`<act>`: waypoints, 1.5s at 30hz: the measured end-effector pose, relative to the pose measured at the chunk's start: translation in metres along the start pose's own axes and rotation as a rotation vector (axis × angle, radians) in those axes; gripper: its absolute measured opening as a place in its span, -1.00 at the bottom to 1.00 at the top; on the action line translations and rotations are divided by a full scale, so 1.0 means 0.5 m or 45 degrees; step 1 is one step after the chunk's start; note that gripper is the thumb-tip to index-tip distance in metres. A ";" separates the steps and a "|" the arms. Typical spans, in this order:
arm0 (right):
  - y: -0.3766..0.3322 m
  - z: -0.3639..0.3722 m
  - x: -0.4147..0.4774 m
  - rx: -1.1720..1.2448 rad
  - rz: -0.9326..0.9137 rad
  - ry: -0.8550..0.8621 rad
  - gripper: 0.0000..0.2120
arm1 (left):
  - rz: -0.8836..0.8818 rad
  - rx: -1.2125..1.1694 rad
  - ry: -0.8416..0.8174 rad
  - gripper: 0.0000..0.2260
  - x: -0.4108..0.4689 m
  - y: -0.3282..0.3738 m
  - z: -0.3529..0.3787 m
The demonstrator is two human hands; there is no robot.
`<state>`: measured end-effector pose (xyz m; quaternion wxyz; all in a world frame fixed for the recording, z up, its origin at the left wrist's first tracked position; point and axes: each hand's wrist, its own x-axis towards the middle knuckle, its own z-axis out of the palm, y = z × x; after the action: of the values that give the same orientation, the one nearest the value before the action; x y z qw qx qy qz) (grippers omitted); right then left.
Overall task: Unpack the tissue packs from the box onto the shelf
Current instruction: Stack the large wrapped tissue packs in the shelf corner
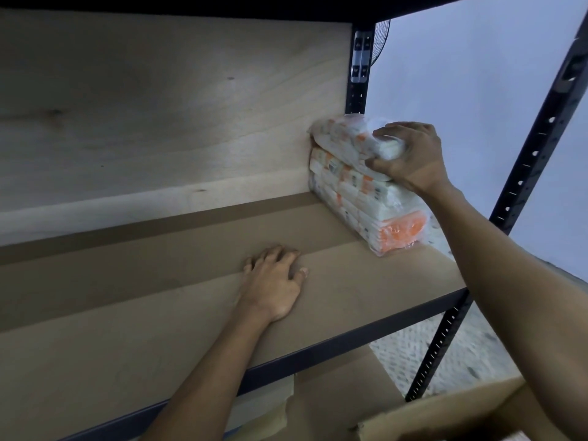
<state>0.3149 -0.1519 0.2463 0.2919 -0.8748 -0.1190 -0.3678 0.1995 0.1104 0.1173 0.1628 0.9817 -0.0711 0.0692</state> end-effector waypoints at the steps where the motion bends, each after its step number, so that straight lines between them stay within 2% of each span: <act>1: 0.001 0.000 0.000 0.001 -0.002 -0.006 -0.49 | 0.000 -0.002 0.003 -0.57 0.000 0.001 0.000; 20: -0.010 -0.002 -0.012 -0.059 0.017 -0.017 -0.48 | 0.008 0.015 0.011 -0.56 0.001 0.001 0.001; 31: -0.025 -0.037 -0.028 -0.116 0.079 -0.103 -0.37 | 0.009 0.016 0.011 -0.56 0.000 -0.001 0.002; 45: -0.079 -0.102 -0.103 -0.078 0.098 -0.229 -0.52 | 0.053 -0.016 0.037 -0.62 -0.020 0.012 -0.019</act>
<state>0.2329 -0.1503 0.2549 0.2670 -0.9169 -0.0996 -0.2796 0.1878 0.1091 0.1263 0.1684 0.9778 -0.0896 0.0864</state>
